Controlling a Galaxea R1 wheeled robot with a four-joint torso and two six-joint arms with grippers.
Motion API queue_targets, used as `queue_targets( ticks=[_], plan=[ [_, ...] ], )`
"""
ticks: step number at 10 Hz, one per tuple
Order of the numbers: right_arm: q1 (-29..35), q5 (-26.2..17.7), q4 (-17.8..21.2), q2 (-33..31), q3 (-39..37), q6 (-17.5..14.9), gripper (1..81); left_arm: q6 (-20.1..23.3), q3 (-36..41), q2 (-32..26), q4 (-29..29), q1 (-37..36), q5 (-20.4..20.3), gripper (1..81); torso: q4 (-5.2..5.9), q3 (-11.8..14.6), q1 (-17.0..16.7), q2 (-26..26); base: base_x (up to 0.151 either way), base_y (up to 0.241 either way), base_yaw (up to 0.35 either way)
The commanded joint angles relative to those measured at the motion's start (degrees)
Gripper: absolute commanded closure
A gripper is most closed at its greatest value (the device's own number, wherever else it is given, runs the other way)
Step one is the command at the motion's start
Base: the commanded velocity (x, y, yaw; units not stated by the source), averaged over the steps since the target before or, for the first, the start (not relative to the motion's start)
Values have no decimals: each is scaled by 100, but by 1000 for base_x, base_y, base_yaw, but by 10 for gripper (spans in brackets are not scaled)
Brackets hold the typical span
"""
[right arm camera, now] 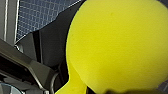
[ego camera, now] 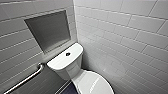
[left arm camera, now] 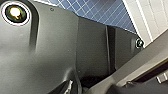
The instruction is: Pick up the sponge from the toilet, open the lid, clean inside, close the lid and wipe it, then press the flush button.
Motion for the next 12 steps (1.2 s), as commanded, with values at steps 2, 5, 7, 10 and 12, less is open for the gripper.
queue_targets(
  ticks=[2,5,7,10,12],
  plan=[
    [-128,-227,-193,167,-535,16,811,18,862,-525,-35,-255,365,10,0,0,127,-206,0,0,0],
    [-32,-305,-263,254,-788,68,811,-52,950,-649,-105,-553,356,10,0,2,350,-561,0,0,0],
    [74,-1071,-281,492,-1062,77,811,-79,915,-596,-132,-659,409,10,0,2,370,-592,0,0,0],
    [57,-2319,445,940,-1106,-175,811,-218,791,-569,-307,-817,409,10,0,2,370,-592,0,0,0],
    [47,-2589,2248,1045,-1098,-2064,811,-474,818,-631,-361,-1028,417,10,0,2,370,-595,0,0,0]
  ],
)
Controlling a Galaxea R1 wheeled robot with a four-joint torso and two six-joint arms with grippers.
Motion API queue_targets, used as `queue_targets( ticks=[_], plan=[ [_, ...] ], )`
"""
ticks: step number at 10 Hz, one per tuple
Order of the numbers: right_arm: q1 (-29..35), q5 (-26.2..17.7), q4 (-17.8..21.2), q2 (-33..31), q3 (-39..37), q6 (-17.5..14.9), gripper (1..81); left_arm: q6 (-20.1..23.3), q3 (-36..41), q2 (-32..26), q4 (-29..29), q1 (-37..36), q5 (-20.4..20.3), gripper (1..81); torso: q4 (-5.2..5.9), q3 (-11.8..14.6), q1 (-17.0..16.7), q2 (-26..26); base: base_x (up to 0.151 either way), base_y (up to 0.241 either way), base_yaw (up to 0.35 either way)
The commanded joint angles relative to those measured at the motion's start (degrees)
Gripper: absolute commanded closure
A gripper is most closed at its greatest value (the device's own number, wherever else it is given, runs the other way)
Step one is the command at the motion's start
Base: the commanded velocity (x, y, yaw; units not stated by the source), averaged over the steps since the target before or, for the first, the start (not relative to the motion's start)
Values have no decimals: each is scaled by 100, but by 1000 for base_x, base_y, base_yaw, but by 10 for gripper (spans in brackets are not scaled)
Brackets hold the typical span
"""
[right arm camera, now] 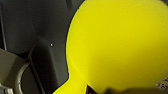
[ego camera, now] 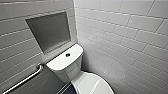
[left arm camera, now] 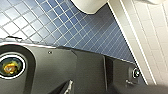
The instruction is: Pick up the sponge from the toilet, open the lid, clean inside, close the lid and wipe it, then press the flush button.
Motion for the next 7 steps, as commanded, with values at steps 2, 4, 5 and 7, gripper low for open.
queue_targets(
  ticks=[2,4,5,7],
  plan=[
    [-46,-935,4145,65,-53,-4204,811,-188,95,-139,-78,-543,413,10,0,0,0,0,0,0,0],
    [104,-928,4137,-84,148,-4469,811,-346,95,-148,-96,-869,661,10,0,0,0,0,0,0,0],
    [104,-937,4102,-75,342,-4486,811,-470,122,-148,-104,-966,679,10,0,0,0,0,0,0,0],
    [78,-937,3917,-216,764,-4504,811,-514,236,-122,-104,-1246,872,10,0,0,0,0,0,0,0]
  ],
)
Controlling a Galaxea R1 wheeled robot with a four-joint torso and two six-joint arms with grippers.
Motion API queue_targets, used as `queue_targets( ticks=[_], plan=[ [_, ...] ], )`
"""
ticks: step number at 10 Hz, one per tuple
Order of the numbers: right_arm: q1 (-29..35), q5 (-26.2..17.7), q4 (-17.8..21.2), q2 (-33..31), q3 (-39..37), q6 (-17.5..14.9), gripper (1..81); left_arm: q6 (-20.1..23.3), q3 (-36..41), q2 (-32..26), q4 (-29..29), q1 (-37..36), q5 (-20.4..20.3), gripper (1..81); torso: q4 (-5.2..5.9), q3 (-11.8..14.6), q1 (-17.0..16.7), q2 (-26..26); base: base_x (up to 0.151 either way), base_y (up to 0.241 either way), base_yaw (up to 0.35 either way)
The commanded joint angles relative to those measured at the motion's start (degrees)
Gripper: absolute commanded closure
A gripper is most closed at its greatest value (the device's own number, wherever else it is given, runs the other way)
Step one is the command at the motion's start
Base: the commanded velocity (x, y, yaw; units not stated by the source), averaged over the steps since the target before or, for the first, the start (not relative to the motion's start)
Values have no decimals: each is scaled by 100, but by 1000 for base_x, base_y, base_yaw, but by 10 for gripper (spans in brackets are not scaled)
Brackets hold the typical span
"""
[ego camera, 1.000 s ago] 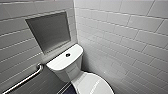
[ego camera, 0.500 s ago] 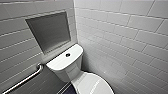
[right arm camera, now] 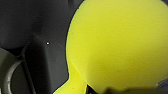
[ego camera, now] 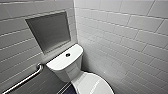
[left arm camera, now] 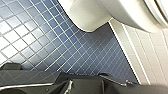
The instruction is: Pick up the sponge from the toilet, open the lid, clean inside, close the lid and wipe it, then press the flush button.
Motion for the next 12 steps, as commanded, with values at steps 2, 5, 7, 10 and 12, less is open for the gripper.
queue_targets(
  ticks=[2,5,7,10,12],
  plan=[
    [-76,-513,-12,-669,1260,-53,811,-111,240,25,-98,-758,1022,10,0,0,0,0,0,0,0],
    [-23,-548,-83,-961,1801,-44,811,-119,240,254,-98,-863,1110,10,0,0,0,0,0,0,0],
    [-41,-539,-108,-943,1792,-44,811,-119,231,421,-107,-916,1155,10,-155,0,2,0,0,0,0],
    [-32,-530,-117,-926,1775,-44,811,-119,249,562,-107,-960,1243,10,-438,0,2,0,0,0,0],
    [-24,-530,-117,-917,1775,-44,811,-119,336,589,-124,-986,1243,10,-557,0,2,0,0,0,0]
  ],
)
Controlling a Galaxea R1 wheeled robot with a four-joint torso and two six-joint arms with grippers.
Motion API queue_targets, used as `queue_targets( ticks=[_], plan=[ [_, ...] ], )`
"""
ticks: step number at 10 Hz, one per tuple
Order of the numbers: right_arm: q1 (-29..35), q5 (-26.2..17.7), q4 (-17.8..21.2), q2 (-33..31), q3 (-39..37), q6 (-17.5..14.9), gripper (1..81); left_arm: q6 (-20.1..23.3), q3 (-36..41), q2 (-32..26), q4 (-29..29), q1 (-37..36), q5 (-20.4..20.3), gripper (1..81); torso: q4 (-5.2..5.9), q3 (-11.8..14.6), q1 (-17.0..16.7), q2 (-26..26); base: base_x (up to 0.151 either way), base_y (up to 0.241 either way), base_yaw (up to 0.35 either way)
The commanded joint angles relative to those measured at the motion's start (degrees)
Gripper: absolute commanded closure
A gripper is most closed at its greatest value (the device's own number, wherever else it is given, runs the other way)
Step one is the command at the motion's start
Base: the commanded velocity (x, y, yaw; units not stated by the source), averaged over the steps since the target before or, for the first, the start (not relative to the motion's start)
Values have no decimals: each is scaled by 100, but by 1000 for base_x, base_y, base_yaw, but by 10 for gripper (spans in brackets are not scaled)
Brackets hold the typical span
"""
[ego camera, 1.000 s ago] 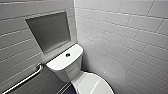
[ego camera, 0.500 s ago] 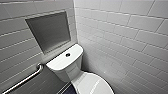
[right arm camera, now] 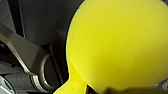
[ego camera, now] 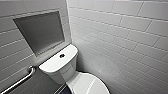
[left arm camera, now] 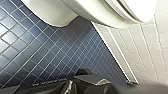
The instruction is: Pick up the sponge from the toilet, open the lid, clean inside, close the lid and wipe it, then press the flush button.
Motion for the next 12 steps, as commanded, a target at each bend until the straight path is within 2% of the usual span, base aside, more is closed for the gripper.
queue_targets(
  ticks=[1,6,8,9,10,12],
  plan=[
    [-29,-443,-59,-115,57,-31,811,7,318,3,-118,-393,335,10,4,0,0,0,0,0,0],
    [-20,-408,-59,-36,13,-31,811,7,36,433,-874,-754,335,10,-15,0,0,0,0,0,0],
    [-3,-408,-67,-27,-31,-31,811,7,10,512,-953,-842,335,10,-15,-390,0,0,0,0,0],
    [23,-408,-67,-27,-31,-31,811,7,36,512,-1023,-895,335,10,-15,-380,0,0,0,0,0],
    [41,-408,-76,-27,-31,-31,811,7,106,521,-1049,-930,335,10,-15,-175,0,0,0,0,0],
    [67,-408,-59,-27,-31,-22,811,7,247,538,-1041,-991,326,10,-15,-312,4,5,0,0,0]
  ],
)
